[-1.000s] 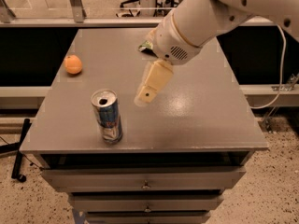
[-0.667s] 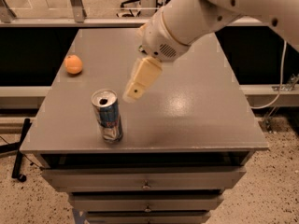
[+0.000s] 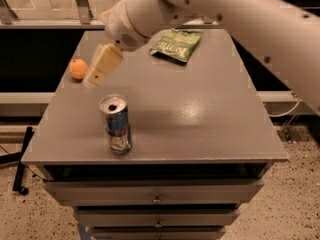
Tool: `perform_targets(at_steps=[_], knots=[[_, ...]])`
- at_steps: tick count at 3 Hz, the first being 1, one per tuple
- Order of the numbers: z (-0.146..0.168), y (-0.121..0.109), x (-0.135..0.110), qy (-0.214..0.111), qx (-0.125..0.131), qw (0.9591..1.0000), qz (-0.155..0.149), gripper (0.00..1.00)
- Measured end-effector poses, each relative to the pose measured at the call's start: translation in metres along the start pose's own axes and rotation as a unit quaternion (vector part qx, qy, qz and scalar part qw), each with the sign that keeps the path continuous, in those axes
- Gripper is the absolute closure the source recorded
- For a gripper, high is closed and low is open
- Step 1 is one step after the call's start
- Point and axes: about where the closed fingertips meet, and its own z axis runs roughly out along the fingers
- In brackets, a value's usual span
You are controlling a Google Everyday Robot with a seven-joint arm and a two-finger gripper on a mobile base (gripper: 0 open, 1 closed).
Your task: Pick orange
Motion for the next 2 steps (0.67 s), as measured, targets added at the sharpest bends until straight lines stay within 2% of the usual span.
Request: perform_targets(at_steps=[1,2], knots=[[0.072,-0.026,-0.015,-0.054,-0.018,0.9984,0.002,0.0],[0.113,-0.042,-0.013,-0.085,-0.028,0.9951,0.042,0.0]])
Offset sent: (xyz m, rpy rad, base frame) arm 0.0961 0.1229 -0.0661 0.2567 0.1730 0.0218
